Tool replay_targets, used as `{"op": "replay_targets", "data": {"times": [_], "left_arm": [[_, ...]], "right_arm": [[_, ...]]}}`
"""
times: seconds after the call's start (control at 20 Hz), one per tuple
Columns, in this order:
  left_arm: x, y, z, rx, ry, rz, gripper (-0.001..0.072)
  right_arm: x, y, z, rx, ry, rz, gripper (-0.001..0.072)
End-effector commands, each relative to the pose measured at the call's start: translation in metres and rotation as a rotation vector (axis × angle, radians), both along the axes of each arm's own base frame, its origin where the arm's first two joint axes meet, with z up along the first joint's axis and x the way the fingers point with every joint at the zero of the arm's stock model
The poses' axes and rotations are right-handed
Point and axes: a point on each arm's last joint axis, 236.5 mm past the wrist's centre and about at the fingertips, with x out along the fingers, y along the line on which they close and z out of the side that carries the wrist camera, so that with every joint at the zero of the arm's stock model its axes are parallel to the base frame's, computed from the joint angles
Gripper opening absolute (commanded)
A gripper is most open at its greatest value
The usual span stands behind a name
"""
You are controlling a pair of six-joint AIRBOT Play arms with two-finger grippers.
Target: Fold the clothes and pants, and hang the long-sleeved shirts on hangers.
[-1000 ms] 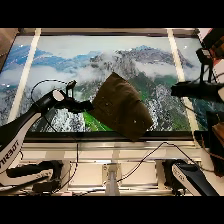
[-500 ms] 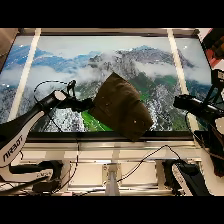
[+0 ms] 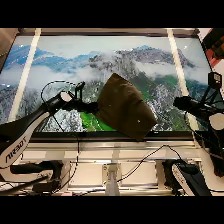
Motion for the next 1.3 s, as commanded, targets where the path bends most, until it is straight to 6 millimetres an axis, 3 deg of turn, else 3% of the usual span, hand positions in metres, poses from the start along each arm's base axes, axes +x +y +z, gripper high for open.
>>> {"op": "replay_targets", "data": {"times": [0.0,0.2,0.4,0.5,0.6,0.8,0.9,1.0,1.05,1.25], "left_arm": [[0.012,-0.005,0.033,-0.037,-0.066,-0.041,0.0035],[0.04,0.001,0.117,-0.105,-0.196,-0.062,0.0034],[0.06,0.022,0.212,-0.14,-0.377,-0.055,0.0033],[0.068,0.042,0.241,-0.127,-0.448,-0.022,0.0033],[0.065,0.067,0.239,-0.065,-0.443,-0.017,0.0033],[0.026,0.141,0.181,0.193,-0.224,-0.098,0.0034],[0.015,0.174,0.158,0.314,-0.146,-0.109,0.0034],[0.009,0.184,0.142,0.349,-0.101,-0.113,0.0034],[0.007,0.184,0.133,0.345,-0.078,-0.116,0.0034],[0.003,0.177,0.106,0.319,0.001,-0.137,0.0034]], "right_arm": [[-0.003,-0.009,-0.036,-0.013,0.133,-0.038,0.0017],[-0.002,-0.006,-0.067,0.011,0.225,-0.037,0.0017],[-0.001,0.002,-0.072,0.033,0.235,-0.012,0.0016],[-0.003,0.011,-0.075,0.069,0.251,0.006,0.0015],[-0.009,0.043,-0.082,0.18,0.289,0.093,0.0014],[-0.009,0.124,-0.075,0.518,0.286,0.277,0.0015],[0.003,0.141,-0.075,0.67,0.295,0.233,0.0045],[0.02,0.149,-0.084,0.756,0.3,0.161,0.042],[0.025,0.156,-0.091,0.788,0.314,0.136,0.0473],[0.029,0.199,-0.126,0.927,0.435,0.057,0.0487]]}}
